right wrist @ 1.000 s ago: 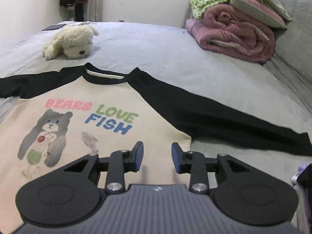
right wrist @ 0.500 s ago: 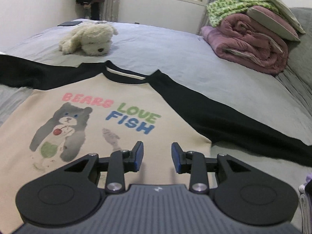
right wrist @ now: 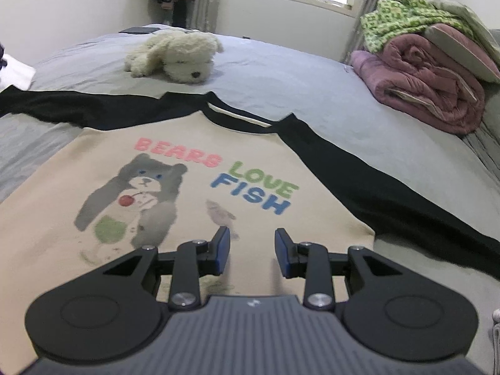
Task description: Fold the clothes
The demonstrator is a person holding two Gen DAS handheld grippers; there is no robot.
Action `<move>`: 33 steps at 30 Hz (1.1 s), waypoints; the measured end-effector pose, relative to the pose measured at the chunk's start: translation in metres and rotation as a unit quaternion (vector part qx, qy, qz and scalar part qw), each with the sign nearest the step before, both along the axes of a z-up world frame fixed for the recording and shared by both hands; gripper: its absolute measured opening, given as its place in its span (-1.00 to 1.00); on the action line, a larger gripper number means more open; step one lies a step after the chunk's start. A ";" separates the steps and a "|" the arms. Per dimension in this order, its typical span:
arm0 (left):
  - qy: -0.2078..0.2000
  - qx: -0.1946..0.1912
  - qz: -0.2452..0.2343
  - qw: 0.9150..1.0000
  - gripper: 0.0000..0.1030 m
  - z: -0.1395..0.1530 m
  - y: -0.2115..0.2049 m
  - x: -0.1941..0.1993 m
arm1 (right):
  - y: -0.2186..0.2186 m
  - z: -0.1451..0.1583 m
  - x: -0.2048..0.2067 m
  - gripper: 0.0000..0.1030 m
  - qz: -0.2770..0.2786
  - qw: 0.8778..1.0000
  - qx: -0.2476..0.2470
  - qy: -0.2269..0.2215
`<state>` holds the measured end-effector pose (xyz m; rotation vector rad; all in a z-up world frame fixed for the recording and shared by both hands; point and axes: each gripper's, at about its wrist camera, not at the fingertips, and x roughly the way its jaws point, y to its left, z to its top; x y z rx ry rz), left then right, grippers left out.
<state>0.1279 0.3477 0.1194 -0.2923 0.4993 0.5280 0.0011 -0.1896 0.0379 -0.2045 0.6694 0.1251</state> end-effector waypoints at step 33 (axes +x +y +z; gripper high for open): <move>0.193 -0.133 -0.347 0.908 -0.39 -0.091 -0.269 -0.174 | -0.058 -0.008 -0.117 -0.15 -0.089 0.985 0.104 0.107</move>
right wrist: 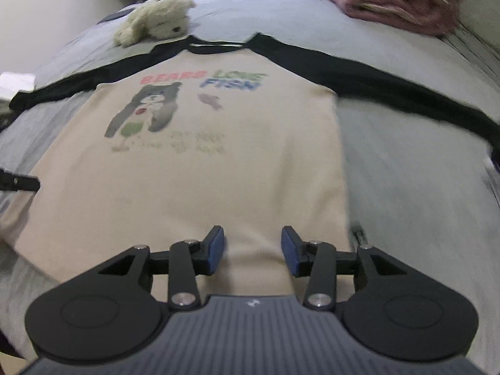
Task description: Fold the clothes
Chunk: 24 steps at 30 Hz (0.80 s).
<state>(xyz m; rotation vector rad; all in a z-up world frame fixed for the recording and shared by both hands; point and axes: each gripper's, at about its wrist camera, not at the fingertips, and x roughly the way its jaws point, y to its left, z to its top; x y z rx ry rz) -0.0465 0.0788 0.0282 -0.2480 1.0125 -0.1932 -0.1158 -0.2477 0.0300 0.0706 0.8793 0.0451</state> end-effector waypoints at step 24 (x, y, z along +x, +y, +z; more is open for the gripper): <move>-0.029 0.025 0.033 0.999 -0.88 0.013 -0.008 -0.054 | -0.058 0.011 -0.060 -0.82 -0.238 0.963 0.120 0.023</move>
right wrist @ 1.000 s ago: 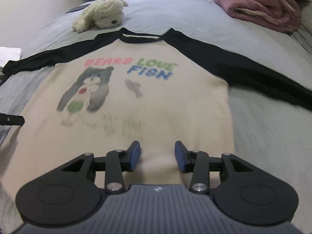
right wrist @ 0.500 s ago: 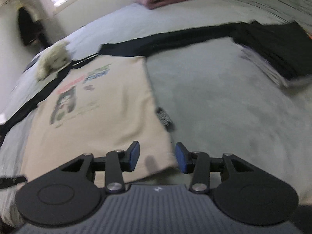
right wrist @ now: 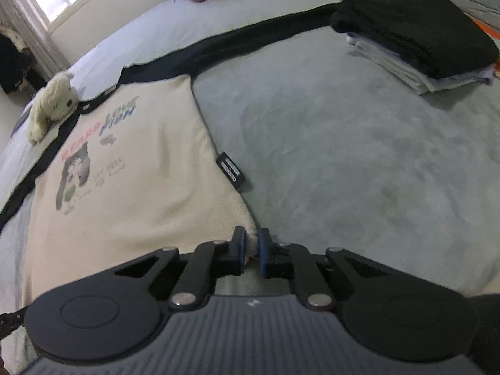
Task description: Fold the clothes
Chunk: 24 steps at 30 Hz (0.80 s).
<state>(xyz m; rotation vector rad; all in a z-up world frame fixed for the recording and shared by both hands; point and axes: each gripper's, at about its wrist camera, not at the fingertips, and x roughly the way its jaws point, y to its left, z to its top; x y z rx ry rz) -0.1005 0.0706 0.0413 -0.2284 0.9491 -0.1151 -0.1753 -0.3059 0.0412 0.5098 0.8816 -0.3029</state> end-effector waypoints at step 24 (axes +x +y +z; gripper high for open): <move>-0.002 0.029 -0.043 0.999 -0.20 0.016 0.018 -0.003 | 0.009 0.021 0.010 -0.42 0.052 0.995 -0.084 0.010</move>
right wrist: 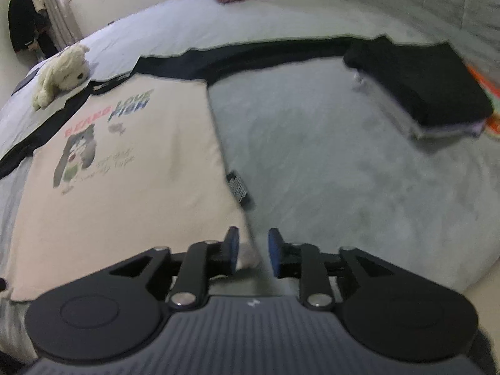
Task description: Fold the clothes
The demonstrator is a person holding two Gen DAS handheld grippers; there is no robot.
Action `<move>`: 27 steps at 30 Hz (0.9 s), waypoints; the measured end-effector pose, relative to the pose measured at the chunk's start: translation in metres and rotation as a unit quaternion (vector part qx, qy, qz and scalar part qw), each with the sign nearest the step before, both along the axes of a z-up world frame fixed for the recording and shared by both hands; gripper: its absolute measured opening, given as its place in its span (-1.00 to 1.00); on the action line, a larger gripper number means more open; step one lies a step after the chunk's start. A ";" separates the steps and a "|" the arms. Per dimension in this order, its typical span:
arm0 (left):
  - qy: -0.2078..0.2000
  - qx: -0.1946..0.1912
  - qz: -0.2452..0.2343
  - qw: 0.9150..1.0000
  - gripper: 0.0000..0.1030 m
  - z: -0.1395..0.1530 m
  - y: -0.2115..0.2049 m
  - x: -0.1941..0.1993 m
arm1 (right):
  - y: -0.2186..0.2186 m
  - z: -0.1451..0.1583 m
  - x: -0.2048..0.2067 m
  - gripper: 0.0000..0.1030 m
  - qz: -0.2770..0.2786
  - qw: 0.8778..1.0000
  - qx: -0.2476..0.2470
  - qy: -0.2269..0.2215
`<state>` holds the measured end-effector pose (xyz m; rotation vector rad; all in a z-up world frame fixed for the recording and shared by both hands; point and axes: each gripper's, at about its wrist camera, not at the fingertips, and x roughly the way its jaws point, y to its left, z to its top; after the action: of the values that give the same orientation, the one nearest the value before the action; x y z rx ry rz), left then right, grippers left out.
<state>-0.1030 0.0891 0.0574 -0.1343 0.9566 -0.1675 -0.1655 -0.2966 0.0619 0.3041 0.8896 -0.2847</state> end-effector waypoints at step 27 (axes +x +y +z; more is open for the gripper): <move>-0.034 0.051 -0.044 0.997 -0.11 -0.033 -0.084 0.171 | 0.059 -0.031 0.150 -0.39 0.262 0.961 -0.084 -0.005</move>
<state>0.0675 0.0052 0.0247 0.0071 0.9010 -0.2025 -0.0155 -0.2373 0.0304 -0.0928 0.8960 0.1343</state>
